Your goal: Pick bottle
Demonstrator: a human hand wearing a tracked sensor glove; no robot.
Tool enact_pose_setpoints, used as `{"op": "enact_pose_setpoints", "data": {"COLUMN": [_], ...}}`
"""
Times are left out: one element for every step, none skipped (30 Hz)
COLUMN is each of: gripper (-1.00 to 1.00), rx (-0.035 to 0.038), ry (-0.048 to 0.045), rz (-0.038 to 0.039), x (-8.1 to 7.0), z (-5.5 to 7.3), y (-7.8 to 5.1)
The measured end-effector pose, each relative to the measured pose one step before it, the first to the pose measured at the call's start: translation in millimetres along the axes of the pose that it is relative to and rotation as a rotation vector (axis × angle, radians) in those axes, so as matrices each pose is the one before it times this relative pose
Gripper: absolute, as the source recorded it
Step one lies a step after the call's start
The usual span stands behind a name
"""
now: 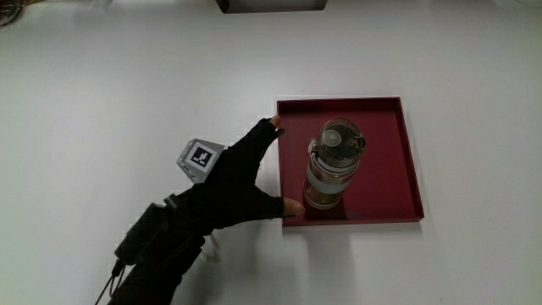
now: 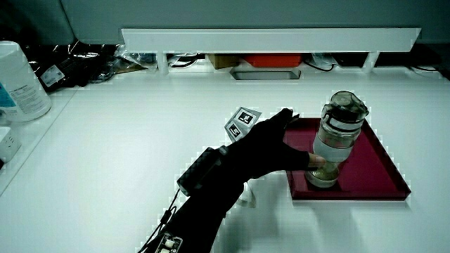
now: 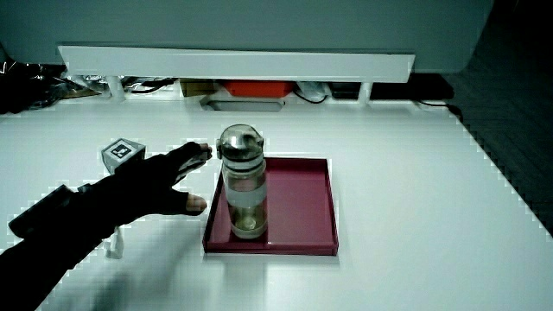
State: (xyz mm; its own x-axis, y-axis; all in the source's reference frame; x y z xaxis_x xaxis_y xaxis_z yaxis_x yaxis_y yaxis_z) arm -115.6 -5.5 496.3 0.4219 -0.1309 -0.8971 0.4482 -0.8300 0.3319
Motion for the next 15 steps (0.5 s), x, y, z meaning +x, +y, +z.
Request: {"op": "enact_pose_setpoints", "data": {"gripper": [0.0,0.0,0.0,0.0,0.0,0.0,0.0,0.0,0.0,0.0,0.0,0.0,0.0,0.0,0.0], "rx": [-0.00242,-0.00603,0.00084,-0.00941,0.00415,0.00014,0.00278,-0.0018,0.00011,-0.00094,-0.00282,0.00424,0.0003,0.00425,-0.00547], "ry": [-0.0083,-0.00683,0.00419,-0.01142,0.00683,-0.01021,0.03181,-0.00521,0.01443,-0.00306,-0.01661,-0.00194,0.00301,-0.00301,-0.01013], "rz": [-0.01608,0.00629,0.00361,0.04597,-0.02394,-0.03031,0.01762,0.01297,0.00271,0.00238,0.01048,-0.00557,-0.01125,-0.00533,0.00571], "x": [-2.54,0.53,-1.19,2.85,-3.88,-0.5,0.66,0.13,-1.4,0.4,0.59,0.9,-1.7,-1.29,-0.07], "z": [-3.6,-3.48,-3.58,-2.91,-3.34,-3.01,-2.3,-2.44,-2.4,-2.04,-2.09,-1.81,-1.88,-1.69,-1.74], "y": [1.96,0.83,1.42,0.07,3.43,2.23,0.71,0.82,1.65,1.05,1.25,1.59,2.03,1.03,0.56]}}
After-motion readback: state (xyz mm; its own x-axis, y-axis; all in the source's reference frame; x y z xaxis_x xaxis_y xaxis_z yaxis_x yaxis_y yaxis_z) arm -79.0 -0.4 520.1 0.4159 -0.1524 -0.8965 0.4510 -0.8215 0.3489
